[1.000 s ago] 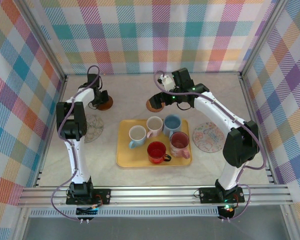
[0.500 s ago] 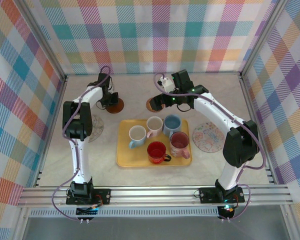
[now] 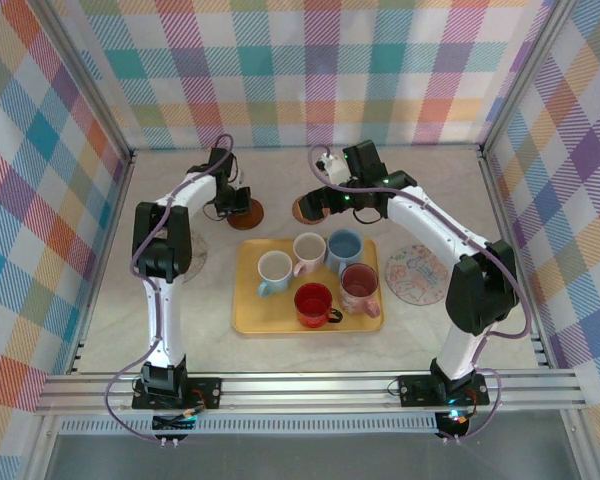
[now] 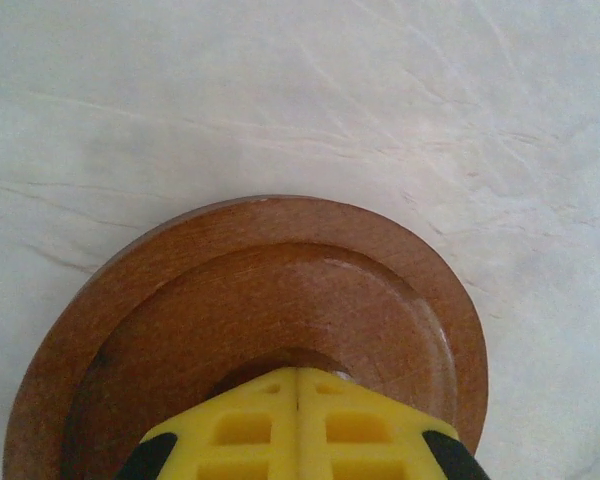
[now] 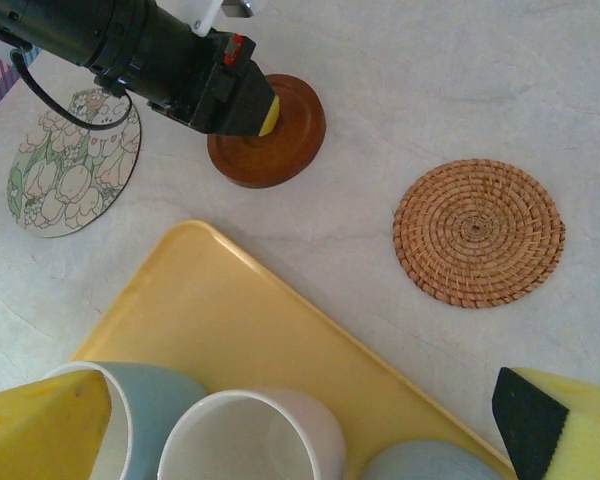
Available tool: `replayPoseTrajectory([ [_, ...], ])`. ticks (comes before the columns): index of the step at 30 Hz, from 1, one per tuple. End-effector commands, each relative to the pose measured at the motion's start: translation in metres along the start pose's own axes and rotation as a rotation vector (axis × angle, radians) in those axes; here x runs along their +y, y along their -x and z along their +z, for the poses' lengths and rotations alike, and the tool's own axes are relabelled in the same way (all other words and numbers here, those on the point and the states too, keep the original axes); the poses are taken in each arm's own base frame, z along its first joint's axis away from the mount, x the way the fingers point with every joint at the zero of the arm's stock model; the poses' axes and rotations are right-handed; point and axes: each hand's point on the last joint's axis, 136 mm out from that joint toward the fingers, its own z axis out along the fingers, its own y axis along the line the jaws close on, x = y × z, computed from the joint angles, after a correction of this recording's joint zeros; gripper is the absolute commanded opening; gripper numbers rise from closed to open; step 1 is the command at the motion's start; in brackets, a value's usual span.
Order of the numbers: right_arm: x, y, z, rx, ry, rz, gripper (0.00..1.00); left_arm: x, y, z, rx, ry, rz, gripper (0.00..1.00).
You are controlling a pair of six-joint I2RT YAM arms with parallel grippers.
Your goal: Place the cup by the coaster
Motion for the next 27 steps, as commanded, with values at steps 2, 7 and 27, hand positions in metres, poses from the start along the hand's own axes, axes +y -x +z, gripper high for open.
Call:
replayPoseTrajectory([
  [2,0.011,0.007,-0.009,-0.036,0.026,-0.006,0.99,-0.011,-0.026,0.022,0.095,-0.019,-0.019,0.0],
  [7,0.011,0.006,-0.01,-0.043,0.025,0.003,0.99,-0.017,-0.023,0.023,0.085,-0.031,-0.027,0.0],
  [27,0.011,-0.006,-0.019,-0.051,0.012,0.003,0.99,-0.037,-0.016,0.037,0.08,-0.072,-0.05,0.0],
])
